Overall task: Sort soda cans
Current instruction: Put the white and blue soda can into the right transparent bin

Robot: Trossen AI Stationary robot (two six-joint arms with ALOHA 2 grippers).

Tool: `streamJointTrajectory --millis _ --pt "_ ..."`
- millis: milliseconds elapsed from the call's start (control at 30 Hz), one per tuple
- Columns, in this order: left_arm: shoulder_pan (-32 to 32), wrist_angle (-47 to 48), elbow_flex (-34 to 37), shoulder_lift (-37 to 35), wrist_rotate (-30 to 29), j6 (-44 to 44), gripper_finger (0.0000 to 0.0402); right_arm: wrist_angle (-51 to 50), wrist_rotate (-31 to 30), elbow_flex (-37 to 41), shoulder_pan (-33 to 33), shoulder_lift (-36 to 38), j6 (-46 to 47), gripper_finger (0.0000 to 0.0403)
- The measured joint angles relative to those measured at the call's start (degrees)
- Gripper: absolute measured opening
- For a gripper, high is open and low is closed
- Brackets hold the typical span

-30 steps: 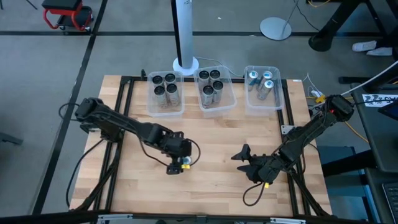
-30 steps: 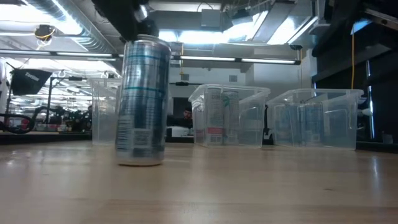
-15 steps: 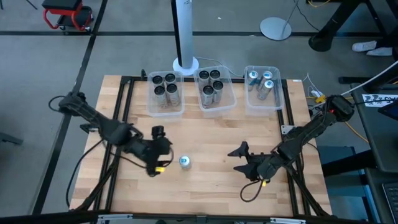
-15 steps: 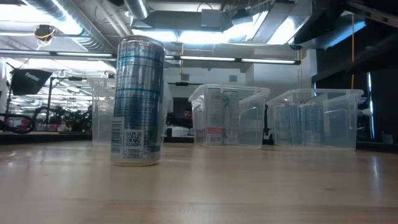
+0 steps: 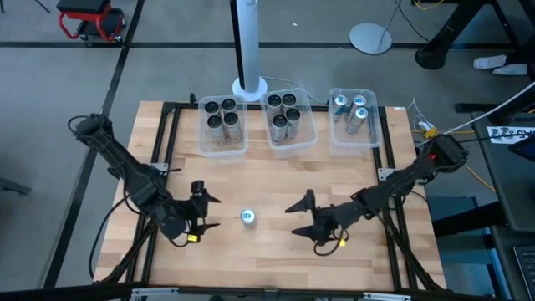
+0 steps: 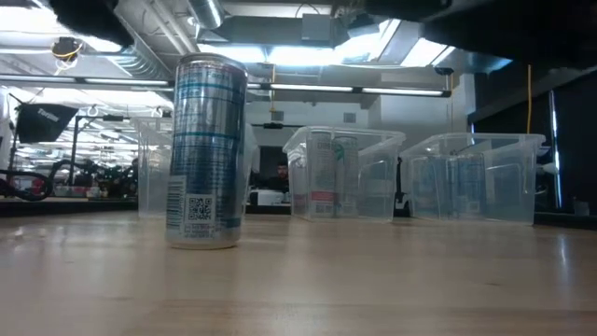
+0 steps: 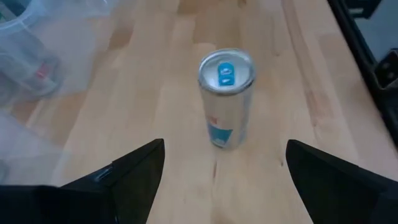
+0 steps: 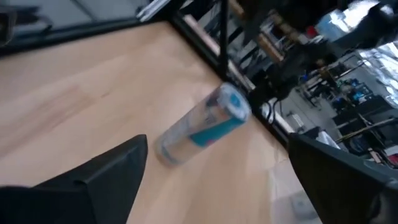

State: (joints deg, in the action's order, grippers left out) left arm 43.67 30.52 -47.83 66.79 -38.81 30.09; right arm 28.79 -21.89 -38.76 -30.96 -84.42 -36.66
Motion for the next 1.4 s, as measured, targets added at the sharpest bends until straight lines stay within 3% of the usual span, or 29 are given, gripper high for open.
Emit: streamJointTrajectory --millis 200,333,500,833,1100,1400 --pt "3.02 -11.98 9.97 -4.36 -7.89 -0.83 0.0324 9.11 0.97 -2.43 3.06 -6.51 0.28 0.0399" --pt "4.29 -18.25 14.14 -6.58 -12.58 -3.69 0.0324 9.33 1.05 -8.15 5.06 -10.49 0.34 0.0397" --pt "4.09 -19.18 15.38 -7.91 -16.37 -5.22 0.0324 5.69 5.99 -17.3 8.11 -16.84 2.3 0.0397" --pt "5.11 -19.03 15.39 -7.94 -15.89 -4.94 0.0324 -8.56 11.89 -31.62 11.71 -24.51 14.57 0.0396" --pt "5.11 -18.29 15.39 -7.92 -15.85 -4.57 0.0324 -13.66 13.61 -32.57 12.8 -25.38 19.75 0.0396" --pt "4.93 -18.17 15.39 -7.92 -15.82 -4.13 0.0324 -9.68 15.54 -32.48 13.86 -29.12 21.0 0.0396"
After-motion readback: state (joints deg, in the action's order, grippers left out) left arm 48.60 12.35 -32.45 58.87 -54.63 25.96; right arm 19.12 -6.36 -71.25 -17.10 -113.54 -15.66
